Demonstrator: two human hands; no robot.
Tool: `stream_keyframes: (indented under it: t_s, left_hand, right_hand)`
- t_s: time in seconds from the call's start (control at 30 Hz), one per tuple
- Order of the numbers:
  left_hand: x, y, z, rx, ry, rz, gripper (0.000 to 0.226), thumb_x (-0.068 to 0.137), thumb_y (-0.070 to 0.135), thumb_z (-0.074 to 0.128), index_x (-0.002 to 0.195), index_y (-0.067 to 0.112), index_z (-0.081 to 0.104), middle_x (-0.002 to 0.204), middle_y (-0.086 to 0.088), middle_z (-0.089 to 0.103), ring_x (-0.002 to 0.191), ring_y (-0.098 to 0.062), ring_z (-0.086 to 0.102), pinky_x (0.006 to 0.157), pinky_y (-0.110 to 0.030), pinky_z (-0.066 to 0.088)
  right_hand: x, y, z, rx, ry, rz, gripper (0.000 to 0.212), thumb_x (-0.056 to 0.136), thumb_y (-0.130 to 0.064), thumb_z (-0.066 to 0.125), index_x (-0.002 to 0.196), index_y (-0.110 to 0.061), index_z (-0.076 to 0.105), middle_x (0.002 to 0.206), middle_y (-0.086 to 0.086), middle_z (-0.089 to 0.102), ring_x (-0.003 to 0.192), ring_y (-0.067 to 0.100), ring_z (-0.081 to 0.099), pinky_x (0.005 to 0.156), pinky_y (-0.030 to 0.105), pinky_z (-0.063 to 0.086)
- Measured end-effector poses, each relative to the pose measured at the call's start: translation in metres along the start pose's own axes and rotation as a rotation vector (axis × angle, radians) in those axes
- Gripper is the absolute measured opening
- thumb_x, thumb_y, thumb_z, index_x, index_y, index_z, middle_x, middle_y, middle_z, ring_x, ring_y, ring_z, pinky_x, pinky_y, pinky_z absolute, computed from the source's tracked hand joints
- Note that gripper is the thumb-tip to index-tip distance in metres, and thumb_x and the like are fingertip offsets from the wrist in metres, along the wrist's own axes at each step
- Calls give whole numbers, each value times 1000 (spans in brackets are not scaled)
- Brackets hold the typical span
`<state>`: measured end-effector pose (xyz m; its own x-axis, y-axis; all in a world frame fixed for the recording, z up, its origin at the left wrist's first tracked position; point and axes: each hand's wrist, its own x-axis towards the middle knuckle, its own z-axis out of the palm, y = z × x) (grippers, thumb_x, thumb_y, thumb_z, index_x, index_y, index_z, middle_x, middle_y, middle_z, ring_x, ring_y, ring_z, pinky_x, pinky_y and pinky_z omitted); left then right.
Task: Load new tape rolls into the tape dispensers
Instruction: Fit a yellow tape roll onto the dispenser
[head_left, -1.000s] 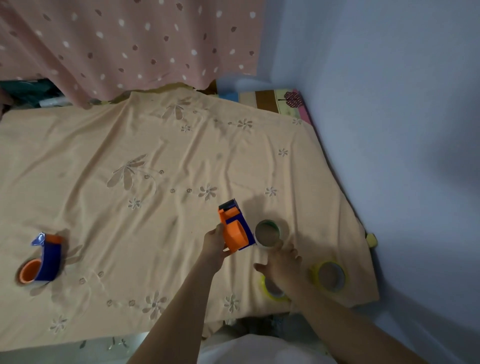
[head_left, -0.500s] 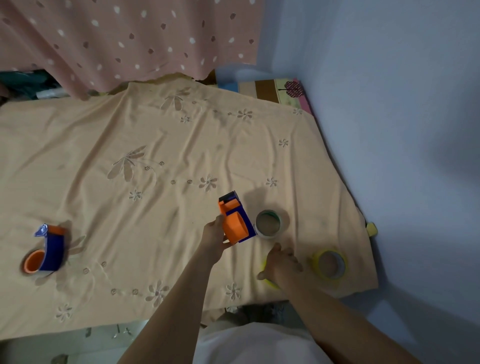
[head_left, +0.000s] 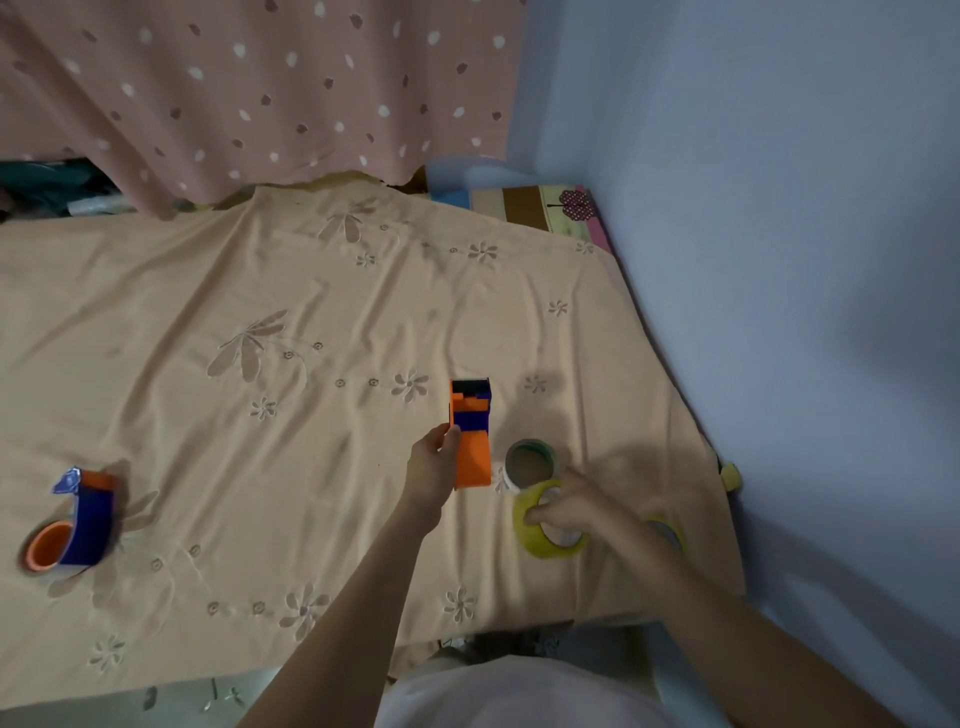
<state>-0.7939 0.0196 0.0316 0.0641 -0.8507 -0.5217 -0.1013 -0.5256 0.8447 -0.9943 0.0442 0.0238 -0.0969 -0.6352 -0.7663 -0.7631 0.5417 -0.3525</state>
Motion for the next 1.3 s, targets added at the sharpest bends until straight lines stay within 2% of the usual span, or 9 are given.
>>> stream_keyframes:
  t_s: [0.17, 0.3, 0.37, 0.5, 0.63, 0.73, 0.83, 1.07, 1.3]
  left_hand:
    - [-4, 21, -1, -77, 6, 113, 37, 108, 32, 45, 134, 12, 62, 99, -1, 72, 75, -9, 67, 56, -14, 50]
    - [-16, 44, 3, -164, -75, 200, 39, 108, 36, 45, 138, 15, 59, 116, -3, 75, 102, -18, 74, 87, -40, 62]
    - [-23, 55, 6, -181, -95, 241, 42, 107, 37, 45, 142, 15, 56, 121, -1, 73, 110, -20, 71, 98, -47, 58]
    - [-34, 72, 11, -180, -159, 346, 43, 108, 41, 41, 143, 22, 56, 124, 2, 72, 112, -16, 70, 90, -37, 60]
    - [-44, 75, 17, -253, -242, 296, 47, 106, 52, 33, 142, 33, 56, 128, 6, 71, 119, -14, 67, 88, -30, 59]
    - [-47, 76, 22, -363, -302, 208, 53, 107, 53, 27, 145, 28, 53, 137, -3, 67, 131, -24, 60, 101, -38, 53]
    - [-49, 76, 23, -303, -372, 247, 52, 103, 47, 48, 150, 25, 46, 142, -9, 62, 132, -29, 58, 110, -47, 47]
    - [-40, 77, 19, -192, -371, 346, 67, 78, 7, 73, 139, 27, 53, 121, -3, 72, 109, -20, 70, 85, -27, 59]
    - [-34, 79, 25, -245, -207, 334, 60, 77, 1, 78, 131, 19, 60, 115, -10, 75, 105, -30, 72, 82, -38, 62]
  right_hand:
    - [-27, -6, -55, 402, 131, -299, 74, 68, -40, 85, 135, -29, 54, 135, -2, 58, 119, 15, 56, 95, 32, 52]
    - [-46, -19, -82, 607, 115, -509, 71, 59, -45, 87, 125, -45, 60, 129, -10, 63, 123, 2, 55, 98, 31, 52]
    - [-51, -26, -90, 658, 72, -552, 73, 60, -43, 89, 126, -48, 58, 129, -10, 62, 123, -1, 55, 97, 33, 54]
    - [-56, -38, -96, 656, 42, -594, 81, 62, -39, 91, 133, -47, 53, 133, -12, 59, 112, -2, 63, 85, 26, 57]
    - [-57, -47, -95, 710, 34, -635, 76, 67, -27, 90, 133, -38, 55, 134, -8, 61, 117, 8, 64, 95, 36, 57]
    - [-57, -54, -89, 701, 38, -653, 76, 64, -31, 91, 132, -38, 57, 133, -11, 62, 116, 6, 64, 90, 28, 57]
    - [-58, -60, -85, 717, 57, -641, 72, 65, -37, 91, 130, -41, 58, 130, -16, 63, 113, -1, 64, 83, 20, 58]
    - [-62, -72, -88, 743, 53, -638, 64, 73, -26, 86, 130, -34, 59, 129, -10, 64, 122, 13, 59, 104, 42, 51]
    - [-64, -83, -85, 730, 36, -656, 58, 79, -26, 83, 128, -39, 54, 128, -15, 61, 118, 7, 59, 91, 25, 55]
